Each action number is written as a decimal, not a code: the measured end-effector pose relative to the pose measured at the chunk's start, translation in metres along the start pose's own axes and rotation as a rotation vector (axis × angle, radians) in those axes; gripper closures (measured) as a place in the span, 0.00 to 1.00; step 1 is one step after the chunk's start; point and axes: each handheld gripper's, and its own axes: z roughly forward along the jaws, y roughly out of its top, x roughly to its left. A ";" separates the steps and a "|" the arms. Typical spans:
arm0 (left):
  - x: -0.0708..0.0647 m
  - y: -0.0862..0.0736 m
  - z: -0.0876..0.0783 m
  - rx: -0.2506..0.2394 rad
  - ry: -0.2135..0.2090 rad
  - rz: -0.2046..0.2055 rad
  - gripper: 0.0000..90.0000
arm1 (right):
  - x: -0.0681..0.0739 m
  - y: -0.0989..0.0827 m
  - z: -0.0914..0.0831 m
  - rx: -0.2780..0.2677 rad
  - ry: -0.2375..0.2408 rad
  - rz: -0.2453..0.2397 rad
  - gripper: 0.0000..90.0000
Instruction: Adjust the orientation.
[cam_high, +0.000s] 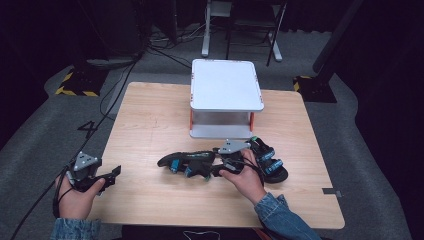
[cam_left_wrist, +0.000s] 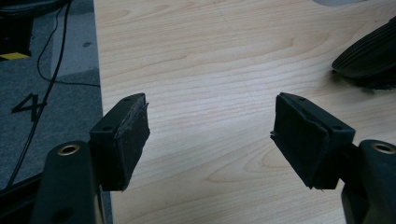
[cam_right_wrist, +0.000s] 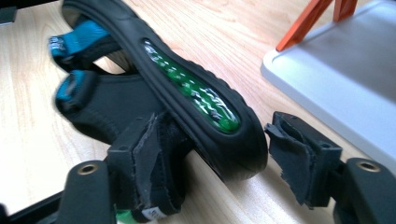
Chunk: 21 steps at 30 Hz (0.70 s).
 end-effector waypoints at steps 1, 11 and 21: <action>0.000 0.000 -0.001 -0.001 -0.001 -0.001 0.30 | 0.000 0.000 0.001 0.000 -0.006 -0.007 0.34; 0.001 -0.001 -0.003 -0.008 0.002 -0.006 0.30 | 0.012 0.016 -0.021 -0.092 -0.020 -0.104 0.29; 0.004 -0.009 -0.012 -0.010 0.018 -0.017 0.30 | 0.062 0.016 0.013 0.047 0.100 -0.463 0.50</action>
